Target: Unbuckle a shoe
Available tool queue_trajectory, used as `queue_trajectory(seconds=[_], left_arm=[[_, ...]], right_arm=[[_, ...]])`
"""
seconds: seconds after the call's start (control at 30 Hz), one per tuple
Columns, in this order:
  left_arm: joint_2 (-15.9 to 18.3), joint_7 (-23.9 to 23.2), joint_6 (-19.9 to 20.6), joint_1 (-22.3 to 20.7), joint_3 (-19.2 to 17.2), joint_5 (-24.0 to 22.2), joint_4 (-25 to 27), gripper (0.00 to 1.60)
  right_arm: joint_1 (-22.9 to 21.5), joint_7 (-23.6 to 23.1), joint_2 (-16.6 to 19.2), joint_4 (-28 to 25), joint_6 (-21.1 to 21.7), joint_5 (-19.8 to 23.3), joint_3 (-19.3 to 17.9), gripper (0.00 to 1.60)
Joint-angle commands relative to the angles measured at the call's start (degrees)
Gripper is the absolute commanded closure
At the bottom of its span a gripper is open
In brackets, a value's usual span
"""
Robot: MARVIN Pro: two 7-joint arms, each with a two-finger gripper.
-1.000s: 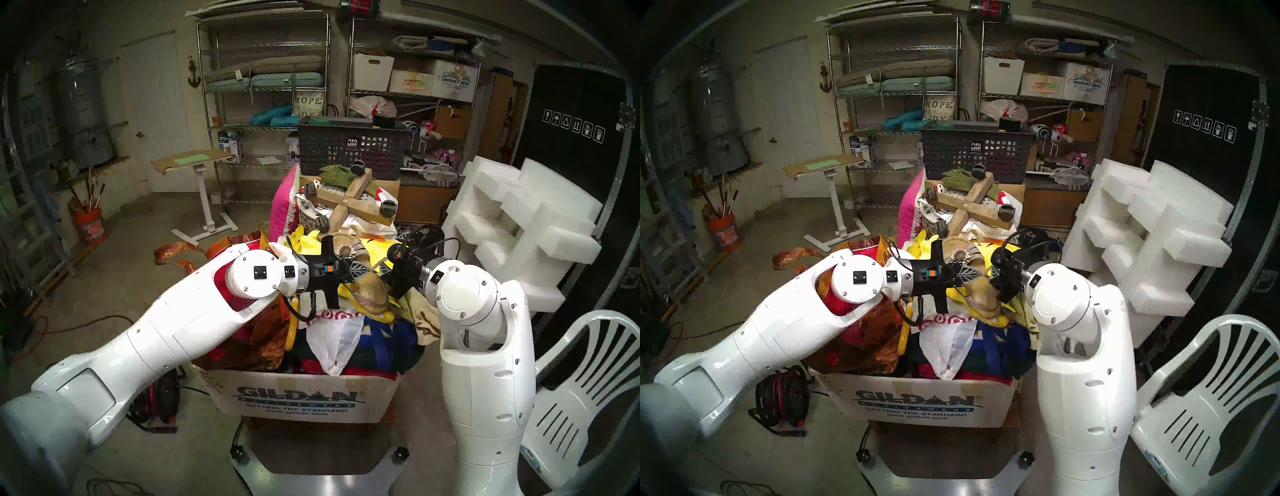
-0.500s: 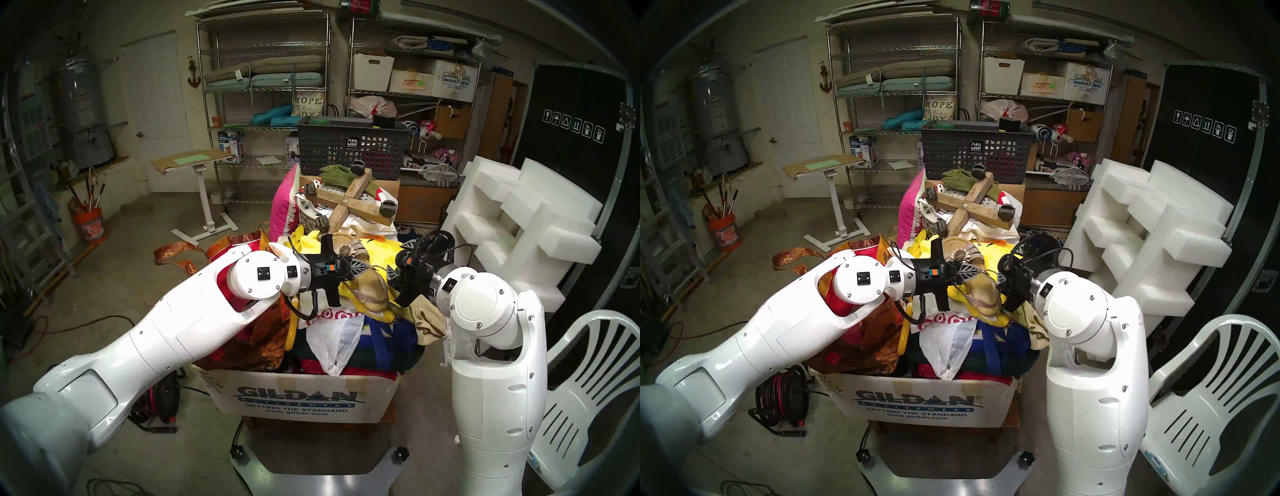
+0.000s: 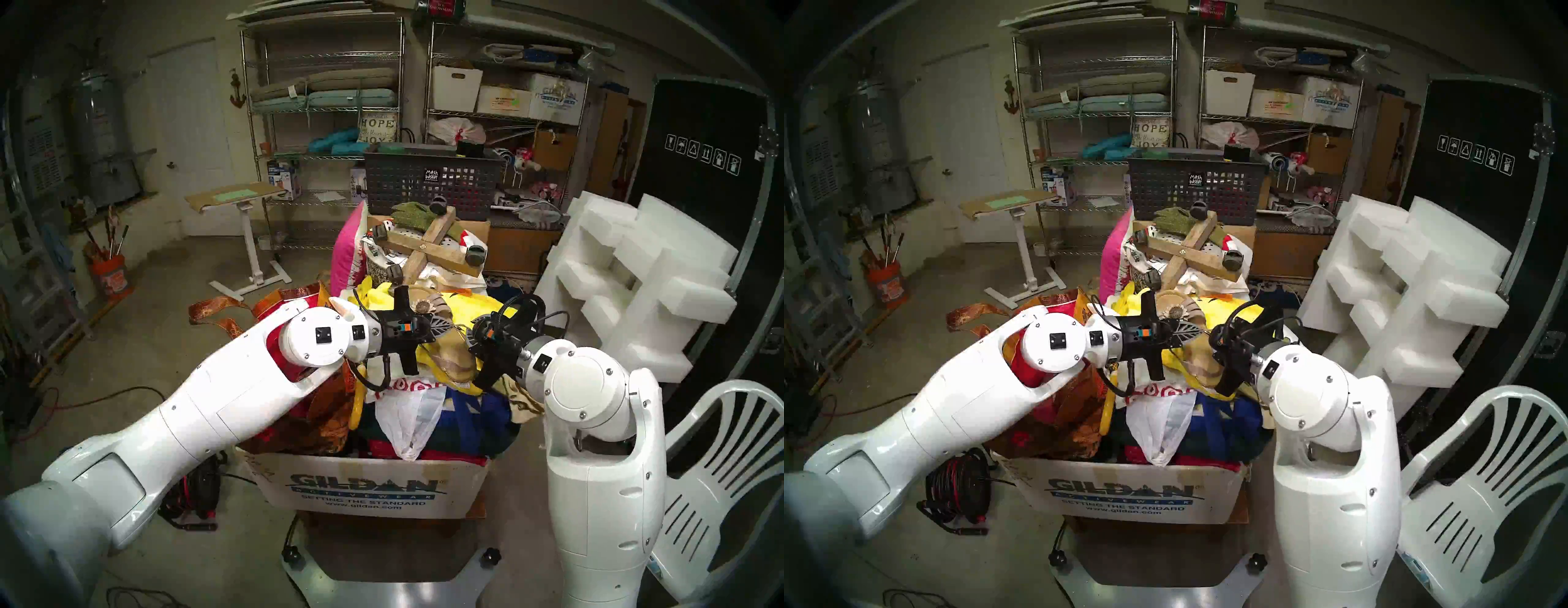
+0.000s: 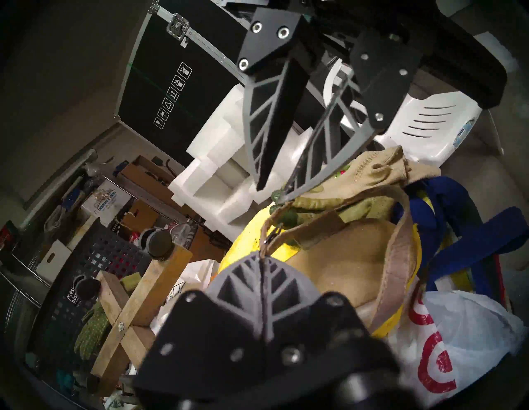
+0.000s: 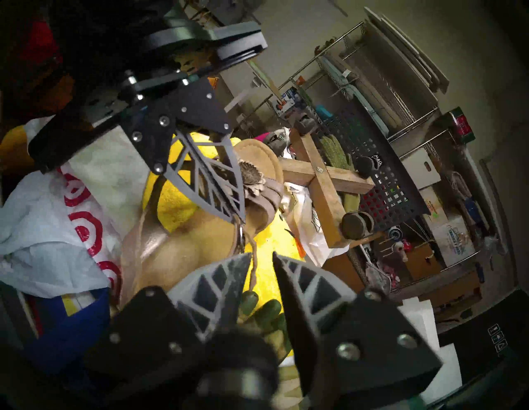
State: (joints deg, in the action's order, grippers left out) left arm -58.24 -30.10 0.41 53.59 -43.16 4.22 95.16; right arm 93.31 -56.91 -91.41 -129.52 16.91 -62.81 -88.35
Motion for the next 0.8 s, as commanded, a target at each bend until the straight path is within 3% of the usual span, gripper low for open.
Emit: queue_trajectory(seconds=[0.0,0.77], left_arm=[[0.17,0.18,-0.05,-0.65,-0.98,-0.50,1.33,1.60],[1.20,0.17,-0.45,-0.44,-1.04,-1.18,2.09,1.60]], right_arm=[[-0.55,0.23,-0.35,-0.52,-0.02,0.00,0.64,0.87],[-0.58,-0.53,-0.32,0.37,1.21,-1.56,2.25,0.87]])
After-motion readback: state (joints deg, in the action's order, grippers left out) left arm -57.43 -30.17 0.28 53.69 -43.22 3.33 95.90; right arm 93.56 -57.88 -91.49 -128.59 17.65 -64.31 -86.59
